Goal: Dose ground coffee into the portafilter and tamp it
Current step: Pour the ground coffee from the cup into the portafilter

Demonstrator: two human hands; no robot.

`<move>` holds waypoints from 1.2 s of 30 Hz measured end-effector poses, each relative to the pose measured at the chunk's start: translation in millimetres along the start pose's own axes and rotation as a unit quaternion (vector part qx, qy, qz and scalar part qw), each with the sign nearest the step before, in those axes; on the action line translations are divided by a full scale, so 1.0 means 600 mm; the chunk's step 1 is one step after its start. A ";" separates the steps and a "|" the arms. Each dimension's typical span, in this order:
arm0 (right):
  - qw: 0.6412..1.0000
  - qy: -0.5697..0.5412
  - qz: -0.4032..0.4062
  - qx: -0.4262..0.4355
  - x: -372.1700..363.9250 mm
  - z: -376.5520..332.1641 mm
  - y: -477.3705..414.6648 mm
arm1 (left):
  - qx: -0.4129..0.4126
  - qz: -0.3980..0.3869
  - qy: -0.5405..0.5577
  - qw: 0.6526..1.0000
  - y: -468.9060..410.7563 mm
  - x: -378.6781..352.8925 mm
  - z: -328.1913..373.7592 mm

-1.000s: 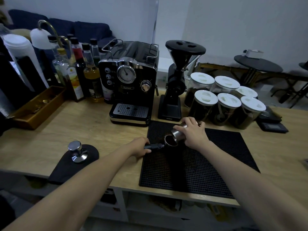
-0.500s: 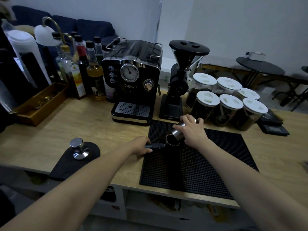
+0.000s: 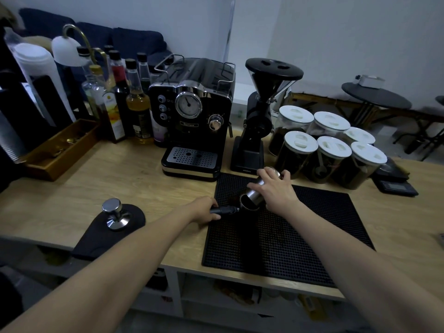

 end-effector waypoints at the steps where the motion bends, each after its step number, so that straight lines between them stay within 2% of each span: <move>1: 1.000 -0.002 0.000 -0.003 0.000 0.000 0.000 | 0.001 0.000 0.000 1.000 0.000 0.000 0.000; 6: 1.000 -0.024 -0.003 -0.014 -0.006 0.004 -0.001 | -0.001 0.002 0.005 1.000 0.003 0.001 0.003; 10: 0.988 -0.133 -0.016 -0.079 -0.018 0.031 0.003 | 0.000 0.003 0.002 1.000 0.005 0.000 0.003; 15: 0.949 -0.276 -0.062 -0.139 -0.052 0.064 0.013 | 0.002 0.004 0.005 1.000 0.005 -0.001 0.005; 17: 0.925 -0.337 -0.079 -0.156 -0.067 0.072 0.017 | 0.004 0.009 0.007 1.000 0.005 -0.001 0.004; 20: 0.869 -0.455 -0.085 -0.176 -0.089 0.081 0.024 | 0.002 0.023 0.018 1.000 0.004 -0.004 0.004; 24: 0.785 -0.590 -0.045 -0.185 -0.107 0.093 0.031 | -0.010 0.058 0.043 0.997 0.010 -0.003 -0.003; 27: 0.748 -0.635 -0.021 -0.190 -0.109 0.103 0.033 | -0.022 0.091 0.058 0.994 0.016 0.007 -0.009; 32: 0.744 -0.640 -0.011 -0.189 -0.107 0.111 0.032 | -0.003 0.073 0.042 0.996 0.013 0.008 -0.015; 36: 0.745 -0.640 -0.004 -0.187 -0.105 0.111 0.030 | -0.018 0.089 0.058 0.994 0.013 0.007 -0.010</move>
Point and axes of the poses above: each hand's wrist, its own y-axis away from the middle knuckle, its own x-axis out of the back of the hand, z = x × y, the point moved 8 cm from there along -y, towards the middle knuckle, and after that the axes turned 11 degrees about -z, right-handed, at the moved point
